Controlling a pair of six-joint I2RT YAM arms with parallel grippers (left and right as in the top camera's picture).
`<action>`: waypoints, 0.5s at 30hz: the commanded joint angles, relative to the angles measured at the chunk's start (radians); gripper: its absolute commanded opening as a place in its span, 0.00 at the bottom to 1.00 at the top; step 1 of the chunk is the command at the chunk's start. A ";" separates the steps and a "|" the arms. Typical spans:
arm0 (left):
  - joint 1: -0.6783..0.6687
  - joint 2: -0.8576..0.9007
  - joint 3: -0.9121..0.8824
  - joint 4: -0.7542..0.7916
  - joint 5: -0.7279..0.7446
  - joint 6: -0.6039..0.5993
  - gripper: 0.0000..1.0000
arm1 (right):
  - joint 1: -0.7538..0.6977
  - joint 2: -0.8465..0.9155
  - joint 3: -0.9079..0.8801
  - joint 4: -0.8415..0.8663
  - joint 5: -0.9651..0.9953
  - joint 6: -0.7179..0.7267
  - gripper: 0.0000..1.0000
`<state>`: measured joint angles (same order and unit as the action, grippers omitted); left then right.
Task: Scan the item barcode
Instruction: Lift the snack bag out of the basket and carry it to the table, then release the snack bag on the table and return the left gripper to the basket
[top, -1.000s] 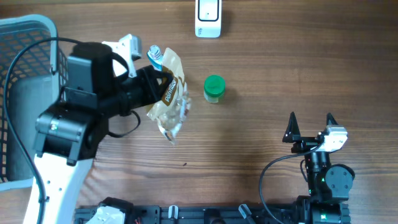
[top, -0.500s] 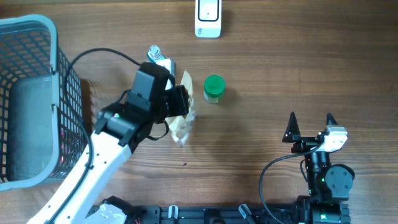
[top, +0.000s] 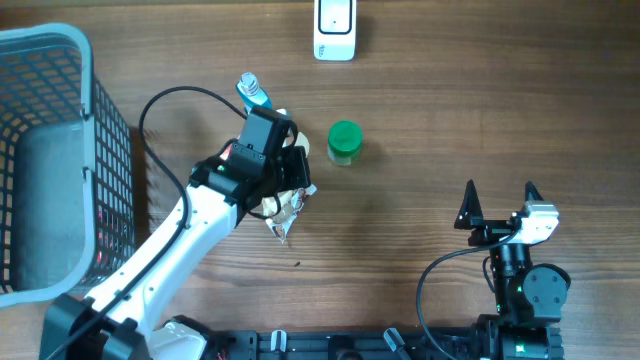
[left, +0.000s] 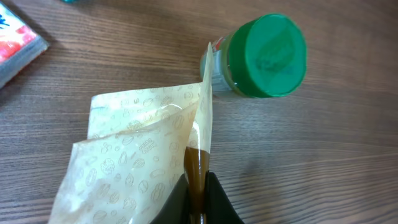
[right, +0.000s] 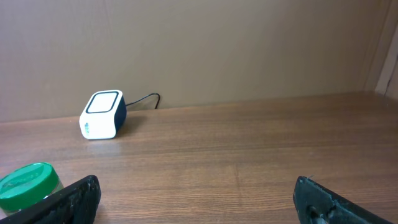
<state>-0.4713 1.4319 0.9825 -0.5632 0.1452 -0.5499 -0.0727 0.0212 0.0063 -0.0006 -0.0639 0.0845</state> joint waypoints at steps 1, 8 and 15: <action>-0.005 0.029 -0.018 -0.002 -0.016 0.019 0.04 | 0.002 -0.001 -0.001 0.002 -0.009 -0.006 1.00; -0.005 -0.047 -0.015 0.000 -0.016 0.019 0.23 | 0.002 -0.001 -0.001 0.002 -0.009 -0.006 1.00; -0.004 -0.270 0.015 0.000 -0.017 0.023 1.00 | 0.002 -0.001 -0.001 0.002 -0.008 -0.006 1.00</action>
<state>-0.4713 1.2652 0.9791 -0.5678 0.1375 -0.5343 -0.0727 0.0212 0.0063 -0.0006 -0.0639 0.0845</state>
